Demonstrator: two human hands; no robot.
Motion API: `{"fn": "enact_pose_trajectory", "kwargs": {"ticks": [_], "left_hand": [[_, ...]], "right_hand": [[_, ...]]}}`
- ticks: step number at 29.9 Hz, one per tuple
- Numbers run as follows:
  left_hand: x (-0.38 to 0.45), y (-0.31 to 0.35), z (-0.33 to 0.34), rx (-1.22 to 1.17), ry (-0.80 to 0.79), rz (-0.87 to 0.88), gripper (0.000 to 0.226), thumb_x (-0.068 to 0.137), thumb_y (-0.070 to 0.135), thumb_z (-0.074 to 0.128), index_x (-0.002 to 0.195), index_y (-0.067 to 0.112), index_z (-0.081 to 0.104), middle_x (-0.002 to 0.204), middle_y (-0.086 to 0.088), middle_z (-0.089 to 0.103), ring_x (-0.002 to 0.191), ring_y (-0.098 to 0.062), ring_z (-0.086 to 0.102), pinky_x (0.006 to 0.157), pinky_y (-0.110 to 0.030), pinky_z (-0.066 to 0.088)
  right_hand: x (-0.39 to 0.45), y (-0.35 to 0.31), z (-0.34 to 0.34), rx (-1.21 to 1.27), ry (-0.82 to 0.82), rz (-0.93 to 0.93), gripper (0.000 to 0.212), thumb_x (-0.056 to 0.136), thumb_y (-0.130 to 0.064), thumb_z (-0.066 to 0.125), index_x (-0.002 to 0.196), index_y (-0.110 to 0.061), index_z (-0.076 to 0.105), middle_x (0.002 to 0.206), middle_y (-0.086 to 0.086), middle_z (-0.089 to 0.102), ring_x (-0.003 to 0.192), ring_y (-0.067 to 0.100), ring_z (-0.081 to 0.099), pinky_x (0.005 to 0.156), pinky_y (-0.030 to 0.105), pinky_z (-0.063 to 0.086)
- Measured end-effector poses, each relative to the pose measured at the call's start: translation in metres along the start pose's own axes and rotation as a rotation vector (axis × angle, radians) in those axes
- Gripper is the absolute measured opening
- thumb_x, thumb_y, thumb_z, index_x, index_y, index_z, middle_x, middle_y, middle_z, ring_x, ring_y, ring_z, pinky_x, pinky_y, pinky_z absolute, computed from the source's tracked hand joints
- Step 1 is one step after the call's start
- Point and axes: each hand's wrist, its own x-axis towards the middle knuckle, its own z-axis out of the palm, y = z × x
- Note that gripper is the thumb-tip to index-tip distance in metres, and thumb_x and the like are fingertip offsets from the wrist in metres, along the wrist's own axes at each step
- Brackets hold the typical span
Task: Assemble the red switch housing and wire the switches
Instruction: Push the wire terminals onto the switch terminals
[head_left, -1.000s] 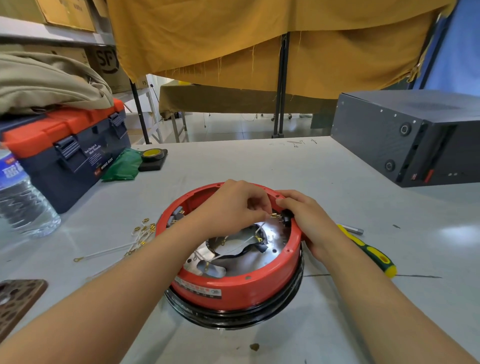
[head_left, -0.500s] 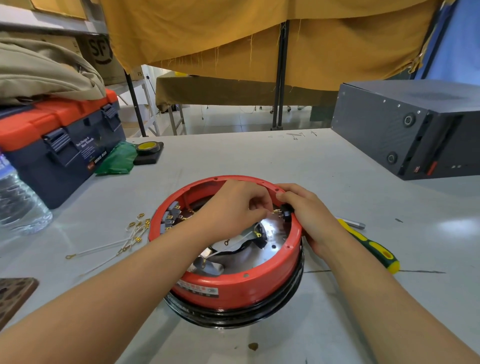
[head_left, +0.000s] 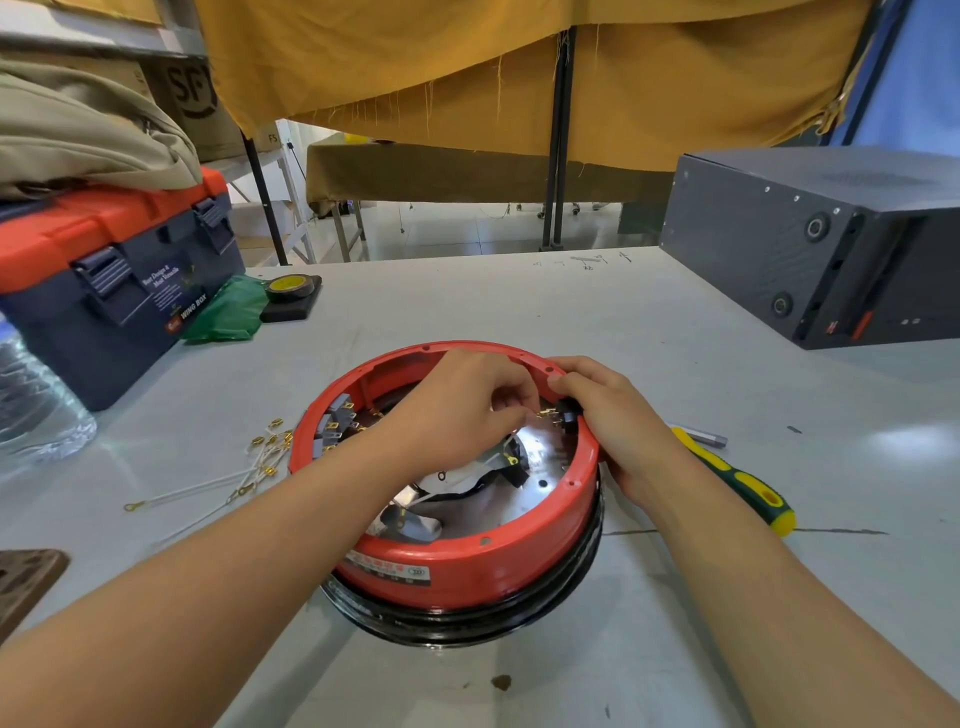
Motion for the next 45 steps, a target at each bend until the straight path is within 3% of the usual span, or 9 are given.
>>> {"fn": "enact_pose_trajectory", "kwargs": {"ticks": [10,18,25,35,45], "left_hand": [[0.001,0.002,0.002,0.018,0.013,0.029,0.004,0.081,0.009,0.068,0.079,0.012,0.071,0.078,-0.004,0.069,0.068,-0.011,0.056,0.068,-0.024,0.043],[0.001,0.003,0.005,0.043,0.026,0.038,0.005,0.082,0.008,0.066,0.080,0.012,0.069,0.079,-0.002,0.068,0.073,-0.015,0.059,0.073,-0.034,0.046],[0.000,0.004,0.006,0.095,0.046,0.093,0.006,0.082,0.005,0.064,0.080,0.008,0.068,0.078,0.003,0.062,0.071,-0.012,0.051,0.071,-0.027,0.040],[0.000,0.003,0.009,0.118,0.062,0.101,0.007,0.083,0.004,0.061,0.082,0.006,0.068,0.078,0.006,0.056,0.071,-0.010,0.047,0.067,-0.020,0.033],[0.002,0.006,0.012,0.126,0.056,0.101,0.009,0.085,0.004,0.059,0.084,0.004,0.068,0.086,-0.004,0.065,0.075,-0.012,0.049,0.072,-0.027,0.039]], "right_hand": [[-0.001,-0.003,0.001,-0.034,0.011,0.000,0.022,0.088,-0.015,0.051,0.095,-0.025,0.069,0.096,0.005,0.073,0.098,0.027,0.067,0.094,0.046,0.050],[-0.007,-0.005,0.004,-0.042,0.014,-0.010,0.023,0.091,-0.012,0.047,0.102,-0.020,0.067,0.105,0.011,0.069,0.102,0.030,0.063,0.097,0.047,0.048],[-0.009,-0.007,0.005,-0.036,-0.001,-0.044,0.025,0.093,-0.009,0.044,0.099,-0.020,0.065,0.098,0.006,0.068,0.088,0.018,0.060,0.090,0.038,0.048],[-0.010,-0.008,0.007,-0.052,0.012,-0.052,0.025,0.093,-0.008,0.043,0.102,-0.017,0.064,0.107,0.010,0.067,0.102,0.025,0.061,0.096,0.043,0.046],[-0.010,-0.007,0.007,-0.062,0.022,-0.039,0.026,0.092,-0.008,0.042,0.105,-0.015,0.064,0.106,0.008,0.067,0.103,0.026,0.062,0.094,0.042,0.047]]}}
